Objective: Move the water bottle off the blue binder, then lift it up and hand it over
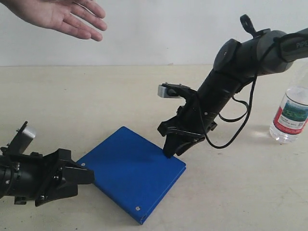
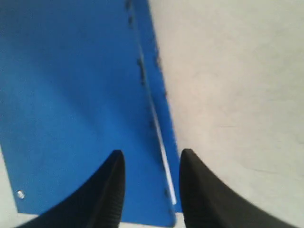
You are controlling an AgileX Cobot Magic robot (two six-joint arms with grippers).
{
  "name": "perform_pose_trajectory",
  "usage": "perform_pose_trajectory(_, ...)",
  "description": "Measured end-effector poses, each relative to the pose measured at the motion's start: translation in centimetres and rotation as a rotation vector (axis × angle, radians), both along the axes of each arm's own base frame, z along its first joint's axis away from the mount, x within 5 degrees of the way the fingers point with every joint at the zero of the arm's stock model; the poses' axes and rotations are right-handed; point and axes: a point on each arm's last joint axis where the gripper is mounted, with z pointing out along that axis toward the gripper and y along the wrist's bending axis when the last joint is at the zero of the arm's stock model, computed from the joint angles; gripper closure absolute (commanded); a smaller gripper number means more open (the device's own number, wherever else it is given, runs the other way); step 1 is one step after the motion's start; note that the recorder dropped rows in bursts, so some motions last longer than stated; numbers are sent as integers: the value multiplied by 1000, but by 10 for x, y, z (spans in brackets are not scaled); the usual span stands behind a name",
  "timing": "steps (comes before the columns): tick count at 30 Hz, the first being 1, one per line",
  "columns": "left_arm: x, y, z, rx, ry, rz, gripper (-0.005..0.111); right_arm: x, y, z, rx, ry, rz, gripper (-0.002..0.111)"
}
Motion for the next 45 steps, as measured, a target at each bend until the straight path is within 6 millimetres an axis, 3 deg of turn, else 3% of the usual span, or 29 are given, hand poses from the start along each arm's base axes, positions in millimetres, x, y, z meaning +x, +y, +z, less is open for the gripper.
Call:
perform_pose_trajectory(7, 14, -2, -6, -49, 19, -4, 51, 7, -4, -5, -18, -61, -17, 54)
perform_pose_trajectory(15, 39, -5, -8, -100, 2, -14, 51, 9, -1, -17, 13, 7, -29, 55)
perform_pose_trajectory(22, 54, -4, -10, -107, -15, -11, 51, -6, 4, -20, 192, 158, 109, 55)
perform_pose_trajectory(30, 63, -3, -14, -121, -24, -10, 51, -7, 15, -11, 366, 141, 117, 55)
perform_pose_trajectory(32, 63, -3, -14, -116, -38, -22, 51, -6, 17, -10, 388, 141, 106, 65)
perform_pose_trajectory(34, 64, -3, -14, -113, -44, -26, 51, -3, 17, -11, 378, 113, 85, 97)
perform_pose_trajectory(35, 64, -3, -14, -108, -49, -29, 51, -1, 16, -13, 361, 86, 69, 107)
perform_pose_trajectory(40, 66, 0, -15, -53, -56, -19, 51, 9, 16, -16, 317, 38, -39, 108)
perform_pose_trajectory(45, 68, 6, -18, 34, -38, 20, 51, 17, 7, -11, 392, 65, -118, 108)
